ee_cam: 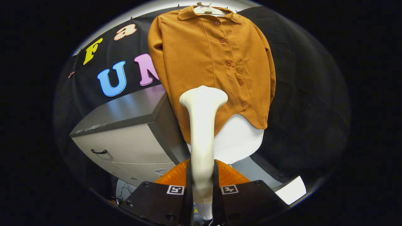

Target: Iron the clothes twice with a garment steamer, once on the left side and once on the right side.

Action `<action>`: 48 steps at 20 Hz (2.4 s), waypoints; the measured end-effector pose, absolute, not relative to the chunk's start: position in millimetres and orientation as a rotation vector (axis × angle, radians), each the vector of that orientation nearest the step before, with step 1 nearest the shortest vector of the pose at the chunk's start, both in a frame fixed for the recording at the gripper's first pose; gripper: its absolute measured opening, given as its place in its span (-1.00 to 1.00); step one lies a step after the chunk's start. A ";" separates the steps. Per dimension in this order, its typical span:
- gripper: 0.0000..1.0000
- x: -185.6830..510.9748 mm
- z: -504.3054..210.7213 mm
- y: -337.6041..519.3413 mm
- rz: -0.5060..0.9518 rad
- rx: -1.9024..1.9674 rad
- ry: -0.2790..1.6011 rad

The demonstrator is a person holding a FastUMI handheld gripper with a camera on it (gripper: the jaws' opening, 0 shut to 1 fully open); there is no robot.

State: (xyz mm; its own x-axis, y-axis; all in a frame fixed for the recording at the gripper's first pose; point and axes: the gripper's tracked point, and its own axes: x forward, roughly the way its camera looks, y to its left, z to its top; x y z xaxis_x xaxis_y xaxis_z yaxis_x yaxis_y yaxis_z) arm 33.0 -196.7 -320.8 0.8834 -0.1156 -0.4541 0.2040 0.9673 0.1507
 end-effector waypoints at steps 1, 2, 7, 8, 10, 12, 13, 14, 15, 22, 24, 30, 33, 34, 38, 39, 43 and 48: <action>-0.46 34.7 -305.4 -197.4 -0.168 0.195 0.425; -0.46 36.5 -283.8 -197.6 -0.166 0.193 0.379; -0.46 41.1 -180.7 -203.1 -0.147 0.147 0.155; -0.46 39.6 -158.2 -203.8 -0.140 0.144 0.110; -0.46 38.2 -116.5 -207.5 -0.133 0.149 0.022; -0.47 36.4 -82.9 -214.1 -0.145 0.140 -0.049; -0.47 35.3 -69.3 -219.2 -0.160 0.132 -0.076; -0.47 34.4 -58.9 -224.2 -0.173 0.126 -0.097; -0.47 32.9 -48.5 -228.6 -0.179 0.128 -0.117; -0.47 32.7 2.8 -254.8 -0.173 0.086 -0.193; -0.47 37.1 16.4 -265.5 -0.173 0.055 -0.220; -0.47 55.7 30.0 -308.0 -0.192 0.073 -0.245; -0.47 75.1 14.1 -329.0 -0.191 0.098 -0.215; -0.47 82.0 7.1 -333.5 -0.189 0.112 -0.201; -0.47 107.1 -25.0 -347.5 -0.179 0.120 -0.140; -0.47 113.0 -33.0 -350.6 -0.177 0.119 -0.124; -0.47 126.5 -64.8 -361.4 -0.184 0.131 -0.057; -0.47 126.7 -109.1 -366.2 -0.182 0.160 0.024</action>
State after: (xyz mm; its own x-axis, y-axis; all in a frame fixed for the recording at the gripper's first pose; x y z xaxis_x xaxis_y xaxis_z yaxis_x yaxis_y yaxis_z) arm 126.7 -366.2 -109.1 0.9833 -0.1780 -0.0386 0.1819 0.9708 0.1563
